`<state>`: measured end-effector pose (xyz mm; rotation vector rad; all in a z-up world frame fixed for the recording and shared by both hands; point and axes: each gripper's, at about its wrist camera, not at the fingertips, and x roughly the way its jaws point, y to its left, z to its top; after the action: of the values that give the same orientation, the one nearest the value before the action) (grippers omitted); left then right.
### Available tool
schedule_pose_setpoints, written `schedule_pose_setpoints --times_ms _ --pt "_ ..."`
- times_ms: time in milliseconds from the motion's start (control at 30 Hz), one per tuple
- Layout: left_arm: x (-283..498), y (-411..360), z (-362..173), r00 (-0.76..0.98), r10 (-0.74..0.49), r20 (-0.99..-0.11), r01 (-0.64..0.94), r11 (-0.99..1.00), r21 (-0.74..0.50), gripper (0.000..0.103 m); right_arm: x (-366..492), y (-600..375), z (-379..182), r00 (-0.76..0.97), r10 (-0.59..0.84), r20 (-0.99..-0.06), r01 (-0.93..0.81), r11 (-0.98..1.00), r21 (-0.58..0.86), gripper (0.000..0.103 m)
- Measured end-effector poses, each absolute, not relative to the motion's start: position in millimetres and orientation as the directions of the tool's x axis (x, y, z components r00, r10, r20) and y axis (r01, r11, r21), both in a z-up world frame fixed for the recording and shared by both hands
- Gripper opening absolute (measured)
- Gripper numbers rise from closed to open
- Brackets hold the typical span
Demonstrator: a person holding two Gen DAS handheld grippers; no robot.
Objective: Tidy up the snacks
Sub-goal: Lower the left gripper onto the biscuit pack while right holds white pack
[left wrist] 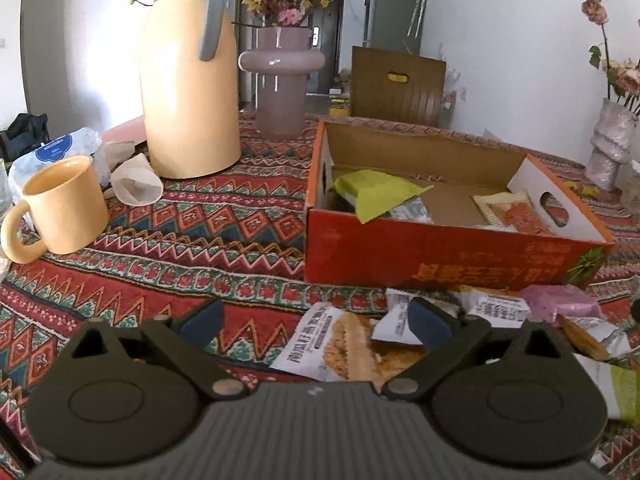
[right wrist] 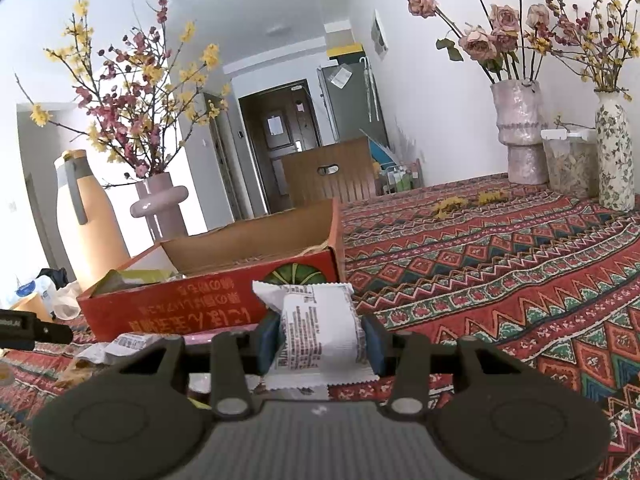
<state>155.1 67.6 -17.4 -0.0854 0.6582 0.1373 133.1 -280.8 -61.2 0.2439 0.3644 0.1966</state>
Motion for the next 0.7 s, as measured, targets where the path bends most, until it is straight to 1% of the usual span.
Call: schedule_pose_setpoints --times_ms 167,233,267,367,400,433,633,667,700 --pt "159 69 -22 0.766 0.105 -0.634 -0.158 0.987 -0.027 0.087 133 -281 -62 0.916 0.235 -0.326 -0.146 0.951 0.273 0.044" --pt "161 71 -22 0.760 0.111 -0.640 -0.169 0.985 -0.030 0.078 133 -281 -62 0.916 0.235 -0.326 -0.147 0.951 0.274 0.044" --pt "162 72 -23 0.757 0.112 -0.644 -0.175 0.984 -0.035 0.075 133 -281 -62 0.915 0.236 -0.326 -0.148 0.950 0.274 0.044" --pt "162 80 -23 0.753 0.129 -0.646 -0.201 0.979 -0.039 0.062 133 -281 -61 0.914 0.240 -0.326 -0.151 0.949 0.277 0.044" --pt "162 82 -23 0.749 0.135 -0.648 -0.209 0.977 -0.038 0.056 133 -281 -62 0.914 0.242 -0.327 -0.151 0.949 0.278 0.044" --pt "163 85 -25 0.743 0.136 -0.655 -0.212 0.976 -0.038 0.053 133 -281 -62 0.913 0.242 -0.327 -0.152 0.948 0.278 0.044" --pt "163 87 -36 0.719 0.130 -0.682 -0.212 0.977 -0.038 0.054 132 -281 -61 0.914 0.243 -0.324 -0.155 0.949 0.275 0.044" --pt "162 86 -36 0.722 0.124 -0.680 -0.207 0.978 -0.041 0.056 132 -281 -61 0.914 0.244 -0.324 -0.156 0.949 0.274 0.044" --pt "161 85 -36 0.725 0.114 -0.679 -0.199 0.979 -0.048 0.062 132 -281 -61 0.915 0.244 -0.322 -0.157 0.949 0.273 0.044"
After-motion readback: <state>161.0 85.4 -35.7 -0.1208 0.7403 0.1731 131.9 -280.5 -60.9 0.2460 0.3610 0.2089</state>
